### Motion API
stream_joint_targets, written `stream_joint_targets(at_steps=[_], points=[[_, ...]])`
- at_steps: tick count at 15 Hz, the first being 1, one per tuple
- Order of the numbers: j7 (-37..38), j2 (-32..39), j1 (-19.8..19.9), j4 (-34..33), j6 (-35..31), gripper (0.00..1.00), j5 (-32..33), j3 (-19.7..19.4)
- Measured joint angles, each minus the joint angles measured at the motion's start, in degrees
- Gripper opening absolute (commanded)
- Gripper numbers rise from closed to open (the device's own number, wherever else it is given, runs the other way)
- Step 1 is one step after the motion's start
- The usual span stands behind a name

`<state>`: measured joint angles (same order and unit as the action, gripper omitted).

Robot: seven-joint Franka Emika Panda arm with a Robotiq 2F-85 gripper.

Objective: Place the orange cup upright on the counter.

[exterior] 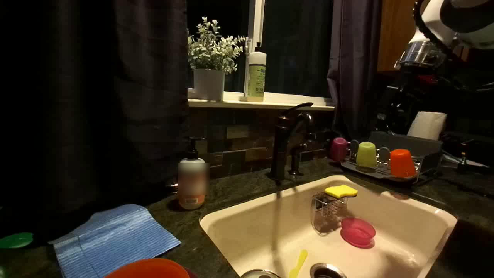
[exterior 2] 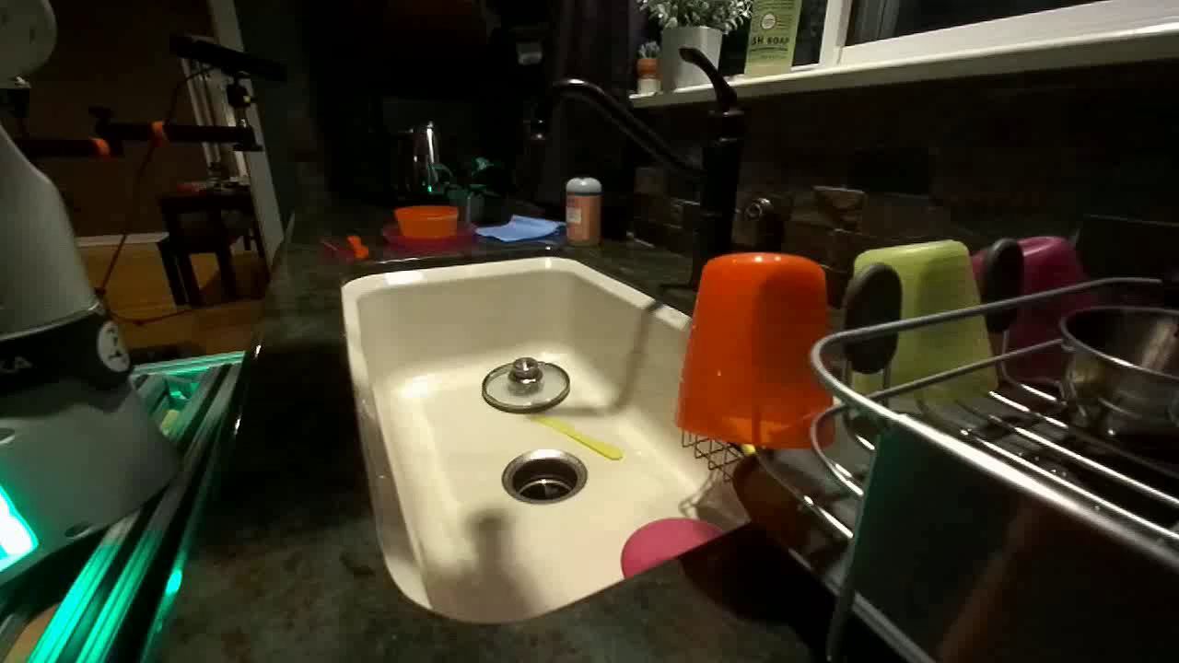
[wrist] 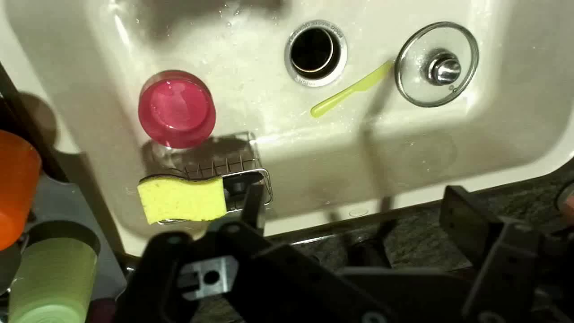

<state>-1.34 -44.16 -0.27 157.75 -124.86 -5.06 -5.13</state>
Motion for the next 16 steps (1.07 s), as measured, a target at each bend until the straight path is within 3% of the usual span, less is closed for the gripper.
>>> stream_joint_targets(at_steps=[13, 16], points=[[0.00, 0.13, 0.00, 0.06, 0.00, 1.00, 0.00, 0.02], [0.88, 0.13, 1.86, -0.20, -0.31, 1.00, 0.08, -0.02]])
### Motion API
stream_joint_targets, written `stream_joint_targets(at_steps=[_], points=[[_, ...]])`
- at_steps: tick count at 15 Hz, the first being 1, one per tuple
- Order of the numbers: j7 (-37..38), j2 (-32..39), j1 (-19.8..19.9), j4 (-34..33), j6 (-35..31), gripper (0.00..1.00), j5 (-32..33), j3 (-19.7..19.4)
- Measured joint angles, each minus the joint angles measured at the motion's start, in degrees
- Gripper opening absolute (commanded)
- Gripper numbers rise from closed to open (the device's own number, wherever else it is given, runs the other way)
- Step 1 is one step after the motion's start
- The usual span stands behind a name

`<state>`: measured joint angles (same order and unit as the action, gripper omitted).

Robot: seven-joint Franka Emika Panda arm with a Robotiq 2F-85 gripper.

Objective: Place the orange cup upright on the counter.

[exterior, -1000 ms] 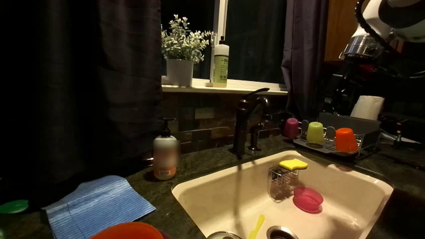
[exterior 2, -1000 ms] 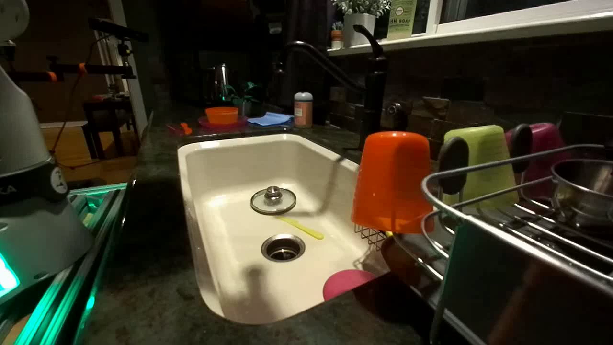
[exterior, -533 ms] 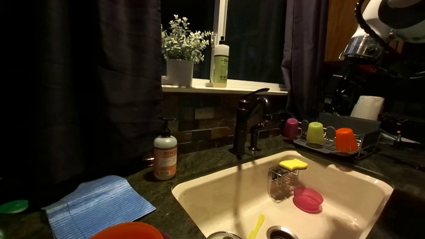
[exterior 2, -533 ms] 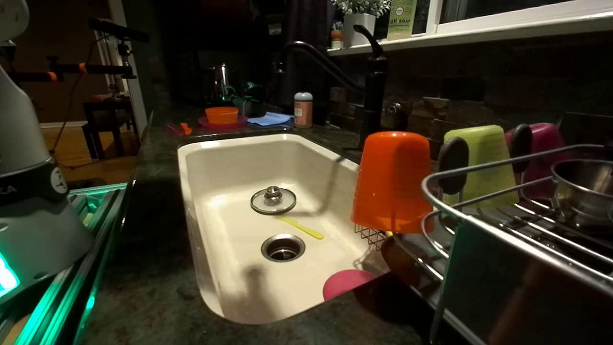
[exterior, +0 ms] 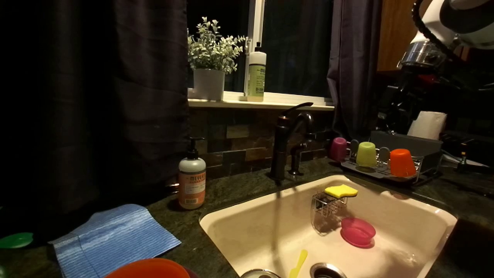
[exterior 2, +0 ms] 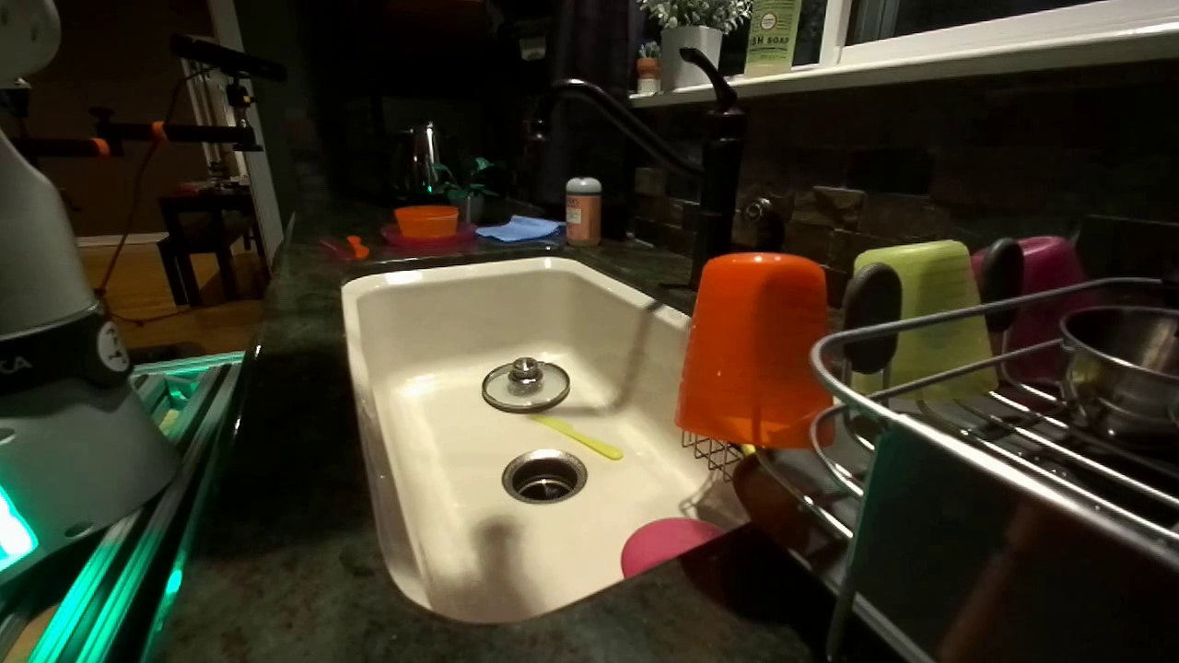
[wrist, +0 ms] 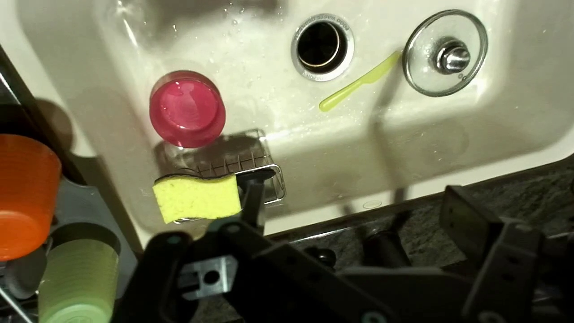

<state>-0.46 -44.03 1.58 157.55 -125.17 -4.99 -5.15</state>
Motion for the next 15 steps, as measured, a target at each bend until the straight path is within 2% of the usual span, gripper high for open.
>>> stream_joint_targets(at_steps=[3, 5, 11, 14, 15], points=[[2.22, 0.04, 2.93, -0.09, -1.61, 1.00, -0.02, -0.16], [5.76, 0.44, 5.59, -0.08, -5.01, 1.00, 0.67, 0.51], [16.40, 4.70, 16.01, -0.04, -14.56, 1.00, 5.15, 3.00], [23.06, 7.36, 21.54, -0.05, -15.21, 1.00, 7.90, 4.98], [23.30, 7.91, 22.23, -0.08, -15.21, 1.00, 8.15, 5.10]])
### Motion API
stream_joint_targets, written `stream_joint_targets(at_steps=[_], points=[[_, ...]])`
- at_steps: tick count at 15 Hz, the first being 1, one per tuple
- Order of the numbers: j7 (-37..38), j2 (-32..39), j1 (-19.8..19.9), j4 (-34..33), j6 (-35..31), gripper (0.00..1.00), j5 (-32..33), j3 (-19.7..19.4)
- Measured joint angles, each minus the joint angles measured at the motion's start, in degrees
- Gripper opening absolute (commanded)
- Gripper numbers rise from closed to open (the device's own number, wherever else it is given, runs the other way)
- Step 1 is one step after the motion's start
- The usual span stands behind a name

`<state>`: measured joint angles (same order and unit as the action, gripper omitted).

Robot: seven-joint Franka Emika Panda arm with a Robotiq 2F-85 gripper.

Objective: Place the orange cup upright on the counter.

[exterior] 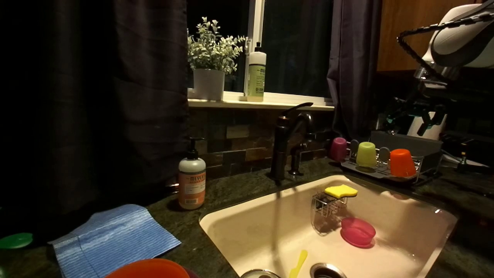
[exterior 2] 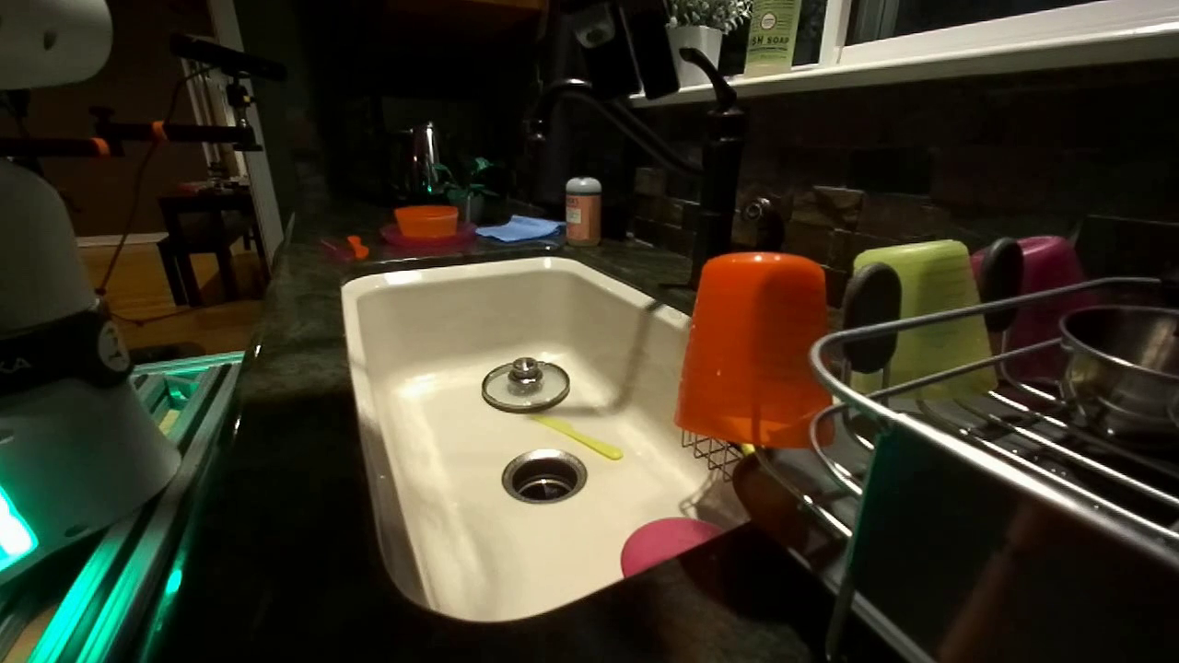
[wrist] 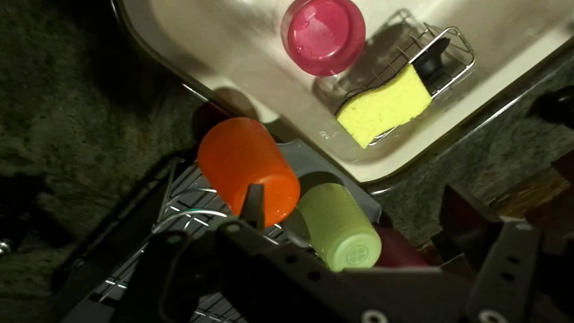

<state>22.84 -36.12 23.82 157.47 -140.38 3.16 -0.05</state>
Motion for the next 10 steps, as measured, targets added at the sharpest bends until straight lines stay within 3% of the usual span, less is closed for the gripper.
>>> stream_joint_targets(at_steps=[5, 10], points=[[-0.07, -0.13, -0.63, -0.12, 0.06, 1.00, 0.00, -0.21], [3.45, 4.40, 2.41, -1.73, 0.88, 1.00, 1.32, -0.06]])
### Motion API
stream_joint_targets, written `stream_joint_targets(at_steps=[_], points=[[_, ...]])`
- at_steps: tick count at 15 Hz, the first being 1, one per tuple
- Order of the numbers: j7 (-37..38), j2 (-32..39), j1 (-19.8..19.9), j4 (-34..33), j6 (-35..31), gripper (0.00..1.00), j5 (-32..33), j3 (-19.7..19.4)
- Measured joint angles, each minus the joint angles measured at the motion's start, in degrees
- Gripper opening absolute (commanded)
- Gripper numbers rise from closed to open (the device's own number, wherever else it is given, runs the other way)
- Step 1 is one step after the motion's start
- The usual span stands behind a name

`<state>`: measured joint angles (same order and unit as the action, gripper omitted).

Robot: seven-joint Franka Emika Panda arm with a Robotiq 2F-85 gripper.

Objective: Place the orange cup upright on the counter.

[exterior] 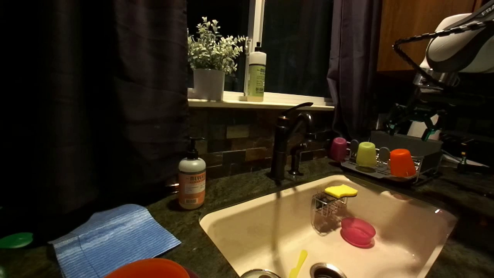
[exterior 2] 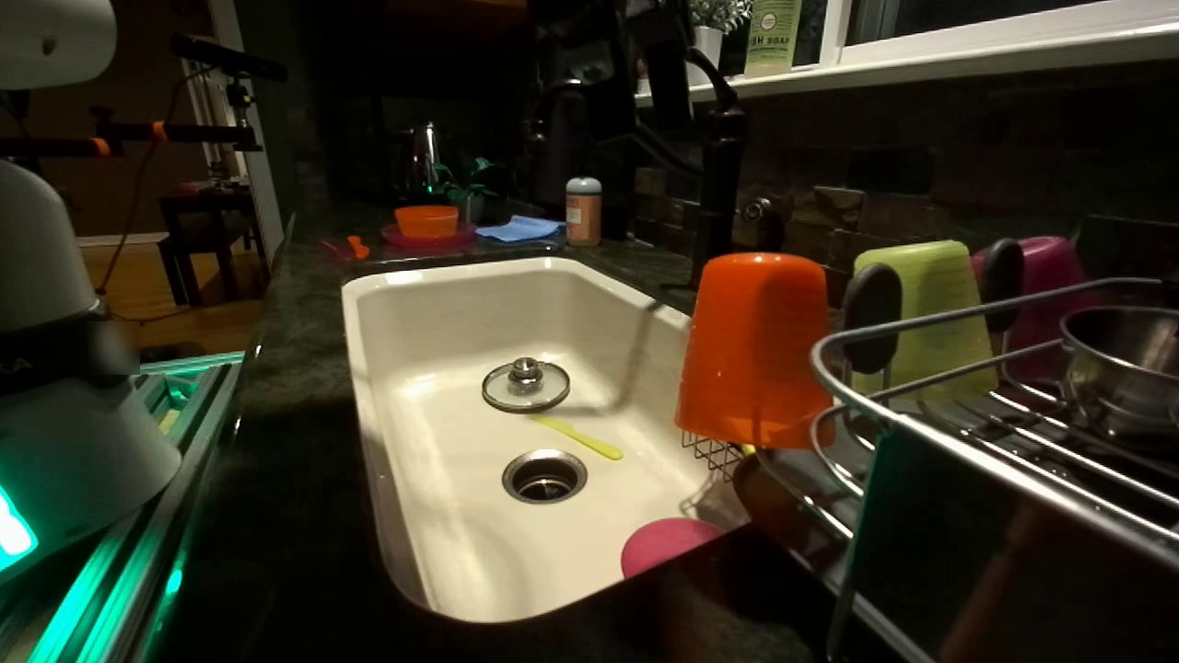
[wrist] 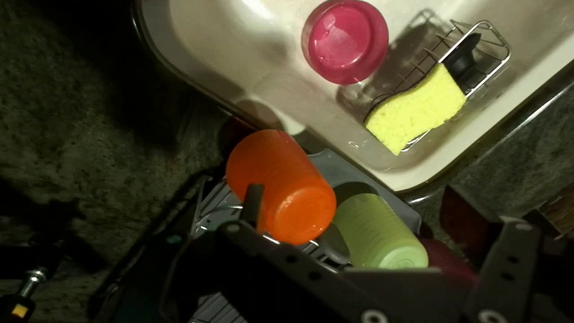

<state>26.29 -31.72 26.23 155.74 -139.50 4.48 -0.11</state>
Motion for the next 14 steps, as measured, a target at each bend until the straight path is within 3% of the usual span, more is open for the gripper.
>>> stream_joint_targets(at_steps=[9, 14], points=[[1.26, 13.76, 0.40, -7.84, 0.38, 1.00, 4.25, -1.24], [2.34, 17.62, -0.07, -11.98, 4.68, 1.00, 8.46, -3.06]])
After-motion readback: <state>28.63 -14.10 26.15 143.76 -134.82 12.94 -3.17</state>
